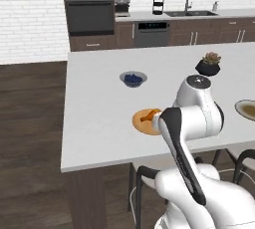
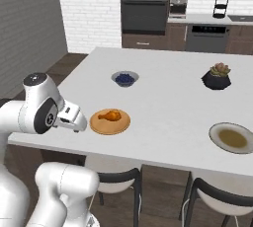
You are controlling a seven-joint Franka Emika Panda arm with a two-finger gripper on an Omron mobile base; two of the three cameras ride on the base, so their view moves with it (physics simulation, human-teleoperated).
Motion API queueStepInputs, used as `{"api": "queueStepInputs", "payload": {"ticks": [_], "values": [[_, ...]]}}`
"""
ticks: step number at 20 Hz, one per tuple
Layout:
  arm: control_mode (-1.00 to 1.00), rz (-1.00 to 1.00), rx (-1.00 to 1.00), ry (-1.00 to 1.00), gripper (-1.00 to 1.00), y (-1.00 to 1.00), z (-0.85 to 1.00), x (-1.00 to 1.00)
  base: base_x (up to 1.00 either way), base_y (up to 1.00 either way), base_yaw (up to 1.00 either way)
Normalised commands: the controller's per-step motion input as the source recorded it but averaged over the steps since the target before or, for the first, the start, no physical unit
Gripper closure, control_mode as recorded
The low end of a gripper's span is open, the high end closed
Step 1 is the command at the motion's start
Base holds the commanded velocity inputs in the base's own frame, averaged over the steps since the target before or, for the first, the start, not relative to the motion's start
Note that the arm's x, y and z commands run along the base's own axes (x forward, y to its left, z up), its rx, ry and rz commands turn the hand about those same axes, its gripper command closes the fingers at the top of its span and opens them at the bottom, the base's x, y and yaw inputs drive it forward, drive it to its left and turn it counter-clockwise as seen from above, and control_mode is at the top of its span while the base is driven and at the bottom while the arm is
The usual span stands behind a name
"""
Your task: Pick the chicken drumstick and avocado from their plates and place them in the bowl. Then put the bowl in the fridge.
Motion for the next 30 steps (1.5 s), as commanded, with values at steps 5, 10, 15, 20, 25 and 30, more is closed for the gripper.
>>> {"api": "queueStepInputs", "payload": {"ticks": [5, 10, 15, 20, 25, 30], "values": [[-1.0, -0.12, 0.01, 0.02, -1.0, -0.03, 0.05, 0.91, 0.0, 0.0, 0.0], [-1.0, -0.26, 0.1, 0.16, -1.0, -0.36, -0.06, 1.0, 0.0, 0.0, 0.0], [-1.0, -0.29, 0.12, 0.14, -1.0, -0.41, -0.26, 1.0, 0.0, 0.0, 0.0], [-1.0, -0.35, 0.03, 0.15, -1.0, -0.24, -0.4, 1.0, 0.0, 0.0, 0.0], [-1.0, -0.4, 0.02, 0.18, -1.0, 0.0, -0.45, 1.0, 0.0, 0.0, 0.0], [-1.0, -0.08, 0.11, 0.09, -1.0, 0.0, -0.21, 0.68, 0.0, 0.0, 0.0]]}}
